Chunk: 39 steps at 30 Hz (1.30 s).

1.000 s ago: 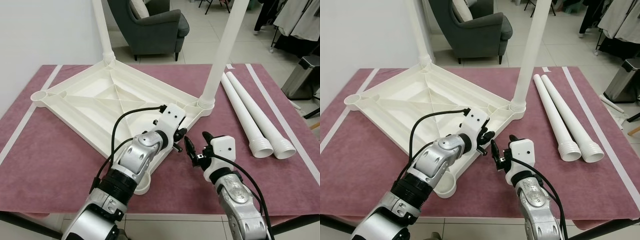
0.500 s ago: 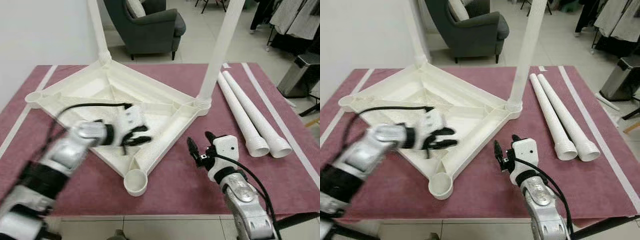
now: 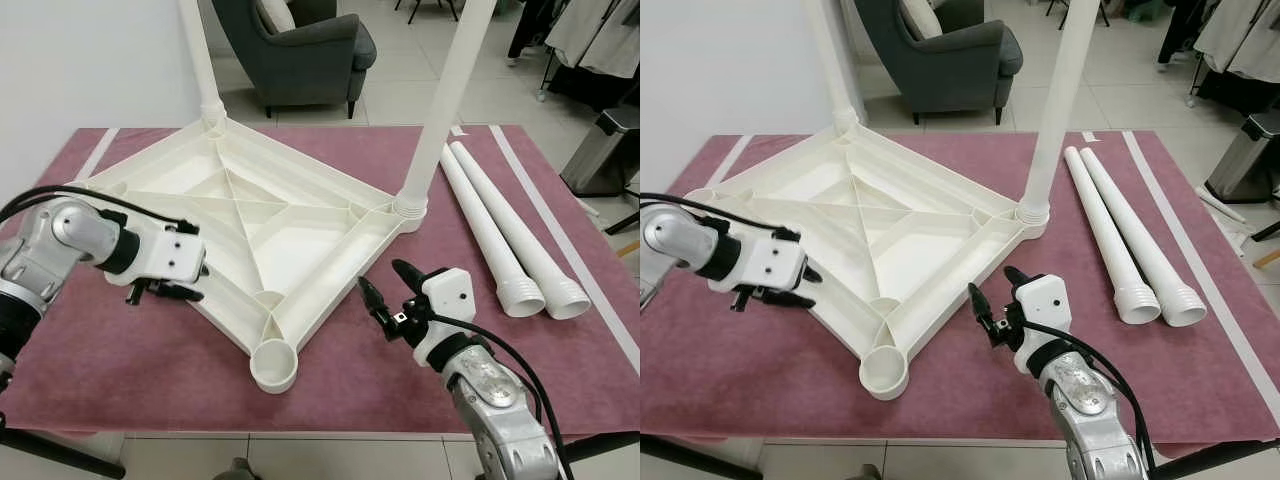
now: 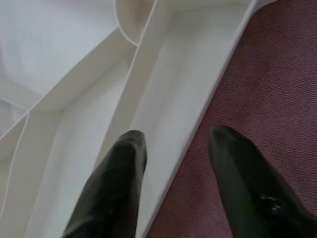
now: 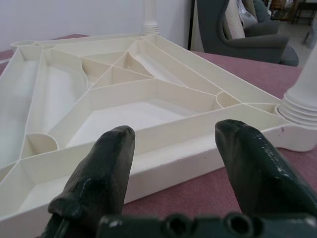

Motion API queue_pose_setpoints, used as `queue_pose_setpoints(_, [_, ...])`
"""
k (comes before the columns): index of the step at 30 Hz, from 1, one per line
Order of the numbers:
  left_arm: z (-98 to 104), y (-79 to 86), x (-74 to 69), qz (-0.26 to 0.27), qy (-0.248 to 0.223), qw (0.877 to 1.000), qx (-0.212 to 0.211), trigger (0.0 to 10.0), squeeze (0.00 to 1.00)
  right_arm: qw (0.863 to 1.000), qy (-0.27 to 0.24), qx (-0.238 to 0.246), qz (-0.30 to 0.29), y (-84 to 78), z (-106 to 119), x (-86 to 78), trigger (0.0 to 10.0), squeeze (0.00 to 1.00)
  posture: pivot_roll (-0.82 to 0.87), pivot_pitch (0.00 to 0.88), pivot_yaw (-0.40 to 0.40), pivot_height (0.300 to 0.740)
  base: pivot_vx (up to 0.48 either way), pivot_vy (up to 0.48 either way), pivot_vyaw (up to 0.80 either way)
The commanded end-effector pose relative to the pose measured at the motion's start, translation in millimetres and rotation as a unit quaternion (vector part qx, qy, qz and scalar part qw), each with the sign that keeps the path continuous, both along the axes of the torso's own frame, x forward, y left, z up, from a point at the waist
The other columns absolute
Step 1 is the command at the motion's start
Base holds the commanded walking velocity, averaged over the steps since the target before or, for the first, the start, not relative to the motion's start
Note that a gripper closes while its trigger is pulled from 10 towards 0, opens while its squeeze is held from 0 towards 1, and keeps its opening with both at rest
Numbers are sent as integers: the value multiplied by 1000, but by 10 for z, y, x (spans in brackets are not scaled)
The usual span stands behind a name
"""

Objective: Building children table

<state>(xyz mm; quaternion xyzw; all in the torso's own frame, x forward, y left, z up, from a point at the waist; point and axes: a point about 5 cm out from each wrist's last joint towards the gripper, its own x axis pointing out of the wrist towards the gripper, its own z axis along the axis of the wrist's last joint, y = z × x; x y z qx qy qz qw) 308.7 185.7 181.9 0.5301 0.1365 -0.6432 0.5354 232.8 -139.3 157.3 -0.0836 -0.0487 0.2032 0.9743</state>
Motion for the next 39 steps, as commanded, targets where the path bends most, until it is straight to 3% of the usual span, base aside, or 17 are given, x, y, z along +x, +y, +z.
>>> queue_pose_setpoints(1, [24, -5, 19, -8, -12, 1000, 13, 10000, 1000, 1000, 6, 2, 2, 15, -12, 0, 10000, 0, 57, 11, 63, 740, 0, 0, 0])
queue_pose_setpoints(4, [-13, -77, 31, -26, -18, 999, 16, 10000, 1000, 1000, 3, 4, 6, 29, 13, 12, 10000, 0, 52, 14, 62, 740, 0, 0, 0])
queue_pose_setpoints(5, [-50, -105, 36, -37, -18, 999, 23, 10000, 0, 1000, 1, 5, 12, 50, 30, 17, 10000, 0, 50, 15, 63, 740, 0, 0, 0])
queue_pose_setpoints(18, [-254, -203, 66, -80, 2, 996, 31, 10000, 0, 999, 13, 10, 46, 164, 33, -9, 10000, 0, 49, 22, 62, 740, 0, 0, 0])
queue_pose_setpoints(19, [-297, -215, 62, -81, 7, 996, 33, 9569, 0, 999, 13, 12, 46, 172, 34, -8, 10000, 0, 47, 24, 62, 740, 0, 0, 0])
queue_pose_setpoints(20, [-345, -219, 59, -81, 12, 996, 36, 5216, 0, 999, 13, 13, 44, 176, 36, -8, 10000, 0, 43, 26, 63, 740, 0, 0, 0])
queue_pose_setpoints(22, [-380, -223, 58, -79, 15, 996, 37, 4627, 0, 999, 13, 14, 43, 177, 37, -8, 10000, 0, 40, 27, 64, 740, 0, 0, 0])
queue_pose_setpoints(23, [-429, -236, 68, -77, 19, 996, 36, 1765, 0, 999, 14, 15, 39, 166, 40, -9, 10000, 0, 40, 27, 64, 740, 0, 0, 0])
queue_pose_setpoints(26, [-443, -243, 71, -76, 20, 996, 35, 1765, 0, 999, 14, 15, 37, 159, 41, -11, 10000, 0, 40, 27, 64, 740, 0, 0, 0])
queue_pose_setpoints(27, [-461, -259, 78, -74, 20, 997, 31, 0, 0, 999, 15, 15, 36, 151, 42, -11, 10000, 0, 38, 30, 65, 740, 0, 0, 0])
queue_pose_setpoints(35, [-464, -361, 106, -52, 37, 998, -14, 0, 0, 999, 15, 16, 31, 141, 47, -8, 10000, 0, 39, 30, 65, 740, 0, 0, 0])
queue_pose_setpoints(39, [-450, -436, 120, -29, 60, 996, -56, 0, 0, 999, 15, 17, 30, 148, 44, -3, 10000, 0, 42, 28, 65, 740, 0, 0, 0])
